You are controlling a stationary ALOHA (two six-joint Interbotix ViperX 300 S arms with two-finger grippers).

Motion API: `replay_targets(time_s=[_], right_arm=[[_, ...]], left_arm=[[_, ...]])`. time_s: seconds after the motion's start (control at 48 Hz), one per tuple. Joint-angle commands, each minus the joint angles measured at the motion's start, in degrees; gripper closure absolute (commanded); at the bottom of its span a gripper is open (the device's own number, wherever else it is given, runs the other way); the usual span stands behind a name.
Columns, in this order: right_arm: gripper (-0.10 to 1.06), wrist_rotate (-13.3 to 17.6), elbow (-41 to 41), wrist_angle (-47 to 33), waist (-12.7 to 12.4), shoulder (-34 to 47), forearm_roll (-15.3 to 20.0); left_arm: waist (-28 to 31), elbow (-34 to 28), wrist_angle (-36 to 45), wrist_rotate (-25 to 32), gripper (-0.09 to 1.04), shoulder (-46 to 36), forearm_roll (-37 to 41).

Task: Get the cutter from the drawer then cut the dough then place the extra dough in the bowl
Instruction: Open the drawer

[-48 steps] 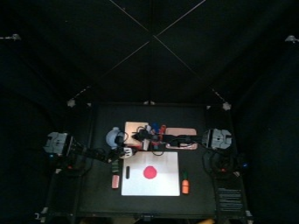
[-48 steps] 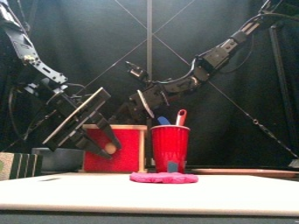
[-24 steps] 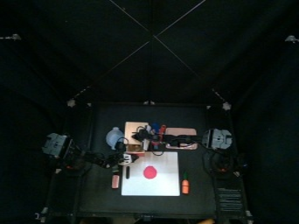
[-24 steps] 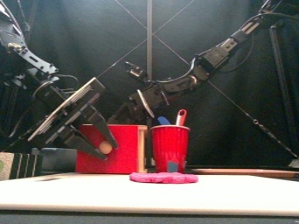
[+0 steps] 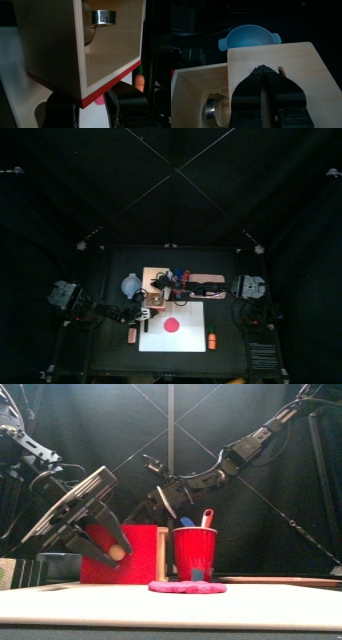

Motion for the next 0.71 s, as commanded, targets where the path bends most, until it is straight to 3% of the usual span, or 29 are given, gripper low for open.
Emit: replay_targets(time_s=[0.021,0.521,0.708], right_arm=[[0.92,0.00,0.18,1.41,-0.18,0.18,0.00],[0.92,0.00,0.00,1.49,-0.18,0.09,0.00],[0.92,0.00,-0.09,1.49,-0.18,0.09,0.00]], left_arm=[[-1.05,-1.41,-0.09,0.09,0.43,-0.18,-0.53],[-0.62,-0.62,-0.26,0.44,0.41,0.79,-0.70],[-0.44,-0.62,-1.67,0.53,0.31,0.79,-0.62]])
